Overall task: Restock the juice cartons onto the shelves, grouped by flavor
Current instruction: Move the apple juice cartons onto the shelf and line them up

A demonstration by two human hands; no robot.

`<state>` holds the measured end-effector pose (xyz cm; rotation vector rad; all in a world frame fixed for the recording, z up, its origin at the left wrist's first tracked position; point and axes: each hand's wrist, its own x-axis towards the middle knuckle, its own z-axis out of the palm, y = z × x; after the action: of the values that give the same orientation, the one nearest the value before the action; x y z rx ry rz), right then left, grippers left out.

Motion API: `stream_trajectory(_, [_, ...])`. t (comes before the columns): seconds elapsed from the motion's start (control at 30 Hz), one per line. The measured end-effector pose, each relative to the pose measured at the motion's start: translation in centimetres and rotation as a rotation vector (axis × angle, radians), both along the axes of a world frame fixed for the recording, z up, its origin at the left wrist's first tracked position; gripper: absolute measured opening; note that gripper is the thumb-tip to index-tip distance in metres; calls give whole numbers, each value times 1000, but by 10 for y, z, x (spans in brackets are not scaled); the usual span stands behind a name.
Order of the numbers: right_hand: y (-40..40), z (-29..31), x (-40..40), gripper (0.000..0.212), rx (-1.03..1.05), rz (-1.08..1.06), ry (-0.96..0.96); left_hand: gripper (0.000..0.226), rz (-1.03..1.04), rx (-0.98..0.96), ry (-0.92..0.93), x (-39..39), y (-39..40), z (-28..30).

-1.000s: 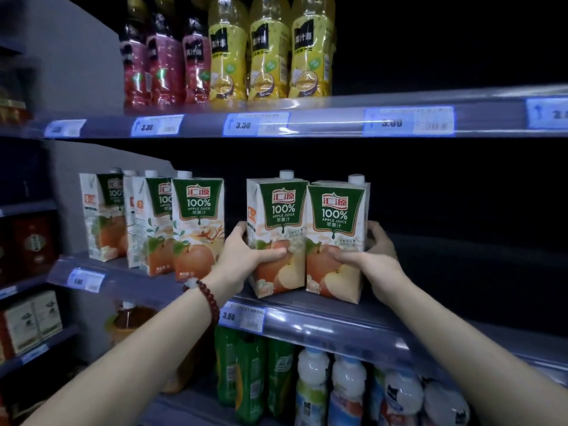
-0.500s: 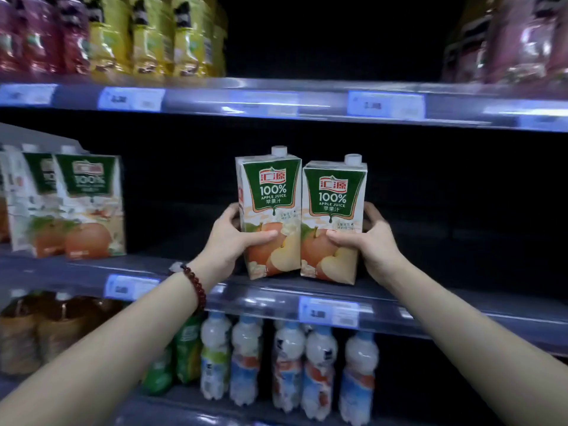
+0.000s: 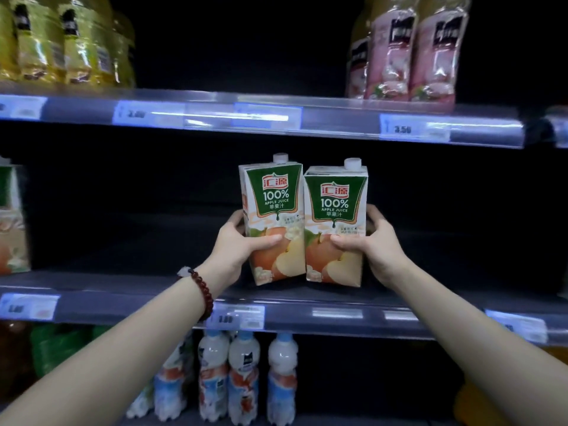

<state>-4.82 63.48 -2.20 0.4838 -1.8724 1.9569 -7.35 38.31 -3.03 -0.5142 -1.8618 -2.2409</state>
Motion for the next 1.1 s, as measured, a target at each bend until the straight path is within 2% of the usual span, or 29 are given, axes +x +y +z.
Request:
stream_trajectory(0.13, [33, -2, 5, 82, -3, -18, -12, 70, -77, -6, -20, -8, 30, 2])
stream_trajectory(0.27, [69, -10, 15, 86, -19, -51, -39, 63, -167, 1, -57, -9, 64, -1])
stream_trajectory(0.47, [120, -18, 26, 71, -93, -121, -75, 57, -224, -22, -62, -6, 121, -4])
stream_trajectory(0.63, [154, -17, 30, 62, -119, -109, -93, 63, -259, 12, -109, -5, 157, -7])
stream_trajectory(0.73, [169, -21, 28, 59, -159, -83, -136, 58, -269, -24, -113, -5, 170, -10])
stream_trajectory(0.87, [177, -23, 23, 63, -168, -55, -177, 61, -303, -67, -101, -7, 172, -9])
stream_trajectory(1.1, [178, -25, 19, 59, -158, -6, -203, 73, -343, -146, -109, -7, 163, -9])
